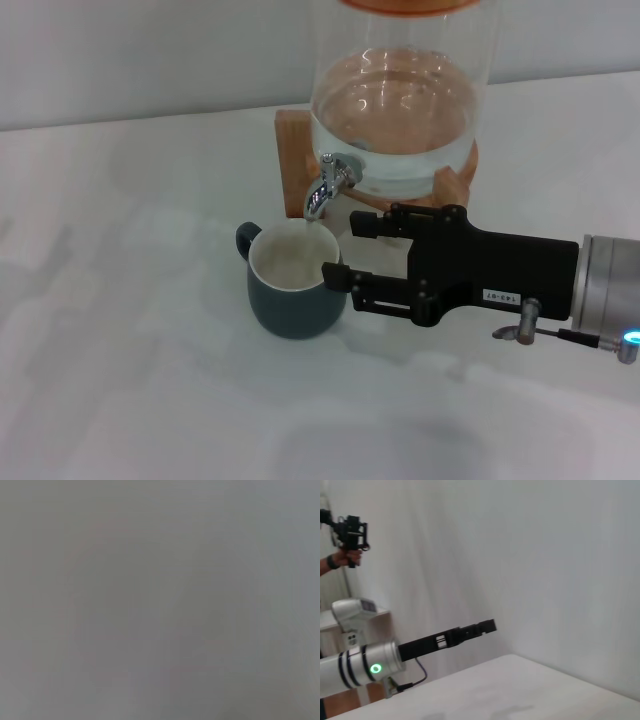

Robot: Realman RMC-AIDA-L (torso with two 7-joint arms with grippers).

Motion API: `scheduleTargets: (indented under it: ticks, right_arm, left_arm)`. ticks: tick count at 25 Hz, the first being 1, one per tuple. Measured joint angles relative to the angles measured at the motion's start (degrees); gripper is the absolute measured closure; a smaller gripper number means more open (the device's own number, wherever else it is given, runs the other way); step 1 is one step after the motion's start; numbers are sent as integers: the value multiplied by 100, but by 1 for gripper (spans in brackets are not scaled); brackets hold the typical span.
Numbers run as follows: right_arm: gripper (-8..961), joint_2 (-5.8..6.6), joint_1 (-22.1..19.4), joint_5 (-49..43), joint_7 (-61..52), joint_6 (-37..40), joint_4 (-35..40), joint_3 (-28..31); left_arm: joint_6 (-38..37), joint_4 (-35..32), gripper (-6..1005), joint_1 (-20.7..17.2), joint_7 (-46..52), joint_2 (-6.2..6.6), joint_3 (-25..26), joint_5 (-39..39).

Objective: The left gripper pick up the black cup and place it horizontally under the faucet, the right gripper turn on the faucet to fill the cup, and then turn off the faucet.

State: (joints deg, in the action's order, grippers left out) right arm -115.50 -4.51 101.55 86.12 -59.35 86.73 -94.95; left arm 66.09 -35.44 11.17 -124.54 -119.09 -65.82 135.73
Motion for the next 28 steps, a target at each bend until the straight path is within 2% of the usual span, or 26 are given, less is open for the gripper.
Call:
scheduleTargets:
  ticks: [6,13,28]
  right_arm:
    - [305,2,-249,-32,-133,735,309,-536]
    - [307,9,-51,-15,-139,917,235,-883]
    - [307,7,217,69,-141,1027,76,-930]
  left_arm:
    - [9,9,118,-7,0,0,128,7]
    - [-7,19,119,1,7,0,132,7]
    - [99,19,119,-58,18,0,132,-12]
